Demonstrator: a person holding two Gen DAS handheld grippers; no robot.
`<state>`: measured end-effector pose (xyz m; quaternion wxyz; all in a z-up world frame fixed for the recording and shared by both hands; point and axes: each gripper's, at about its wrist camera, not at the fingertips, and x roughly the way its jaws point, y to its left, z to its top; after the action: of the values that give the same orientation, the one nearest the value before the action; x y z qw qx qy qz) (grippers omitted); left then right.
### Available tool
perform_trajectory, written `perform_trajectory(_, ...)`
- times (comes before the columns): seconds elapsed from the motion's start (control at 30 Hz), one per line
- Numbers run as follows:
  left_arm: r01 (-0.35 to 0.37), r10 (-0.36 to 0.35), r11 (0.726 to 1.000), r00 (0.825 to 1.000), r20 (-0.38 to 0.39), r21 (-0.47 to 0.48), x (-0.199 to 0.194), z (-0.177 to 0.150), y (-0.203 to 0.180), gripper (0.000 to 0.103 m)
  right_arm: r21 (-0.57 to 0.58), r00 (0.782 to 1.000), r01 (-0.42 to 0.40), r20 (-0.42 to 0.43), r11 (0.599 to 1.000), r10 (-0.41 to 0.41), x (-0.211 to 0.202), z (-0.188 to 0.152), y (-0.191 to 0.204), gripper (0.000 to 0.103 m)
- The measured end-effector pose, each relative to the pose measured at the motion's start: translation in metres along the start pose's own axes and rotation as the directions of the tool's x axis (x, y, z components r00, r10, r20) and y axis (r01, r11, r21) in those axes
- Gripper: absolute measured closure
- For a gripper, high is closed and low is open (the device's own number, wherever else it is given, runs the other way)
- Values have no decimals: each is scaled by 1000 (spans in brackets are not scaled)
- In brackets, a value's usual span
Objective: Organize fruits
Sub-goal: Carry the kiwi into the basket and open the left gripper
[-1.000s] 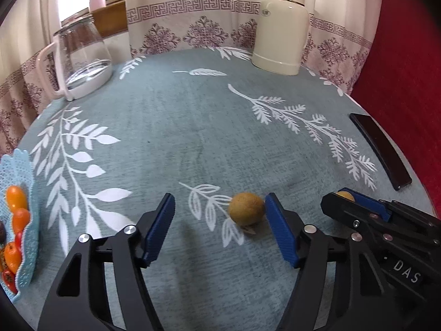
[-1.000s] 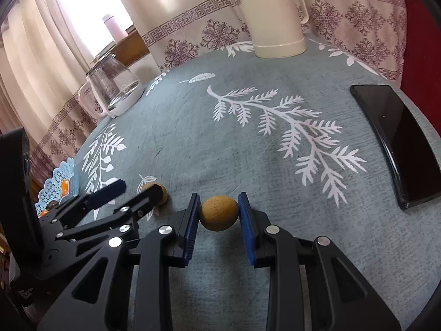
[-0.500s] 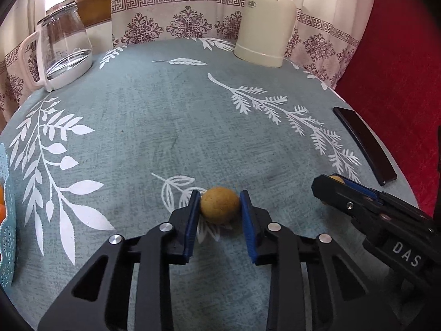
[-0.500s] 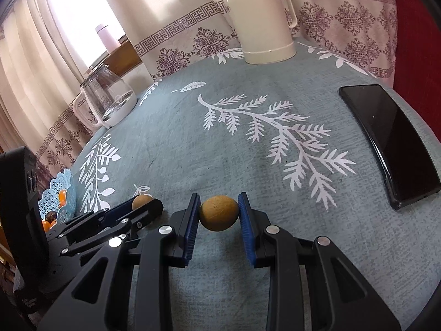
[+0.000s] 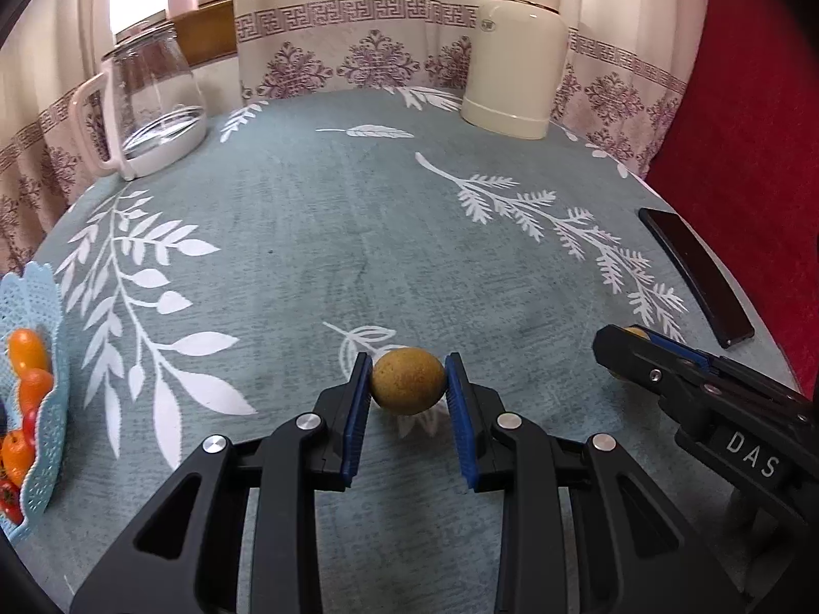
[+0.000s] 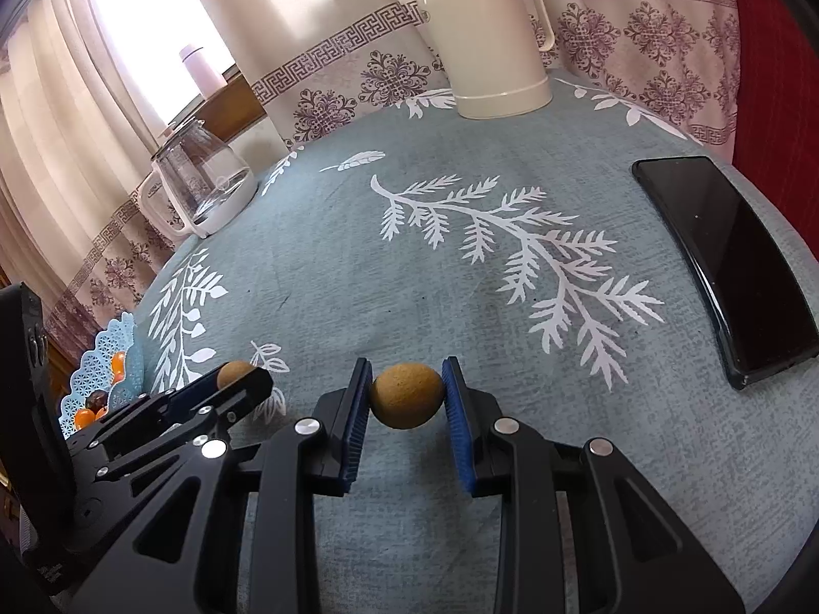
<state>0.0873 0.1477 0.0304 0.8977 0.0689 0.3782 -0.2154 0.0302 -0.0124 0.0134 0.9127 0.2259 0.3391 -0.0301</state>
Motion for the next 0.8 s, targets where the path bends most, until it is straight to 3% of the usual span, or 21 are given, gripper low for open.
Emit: perform_trajectory(0.8, -76, 77, 997, 997, 32, -31, -31, -15, 18, 73, -10, 999, -40, 1, 999, 40, 0, -1, 3, 74)
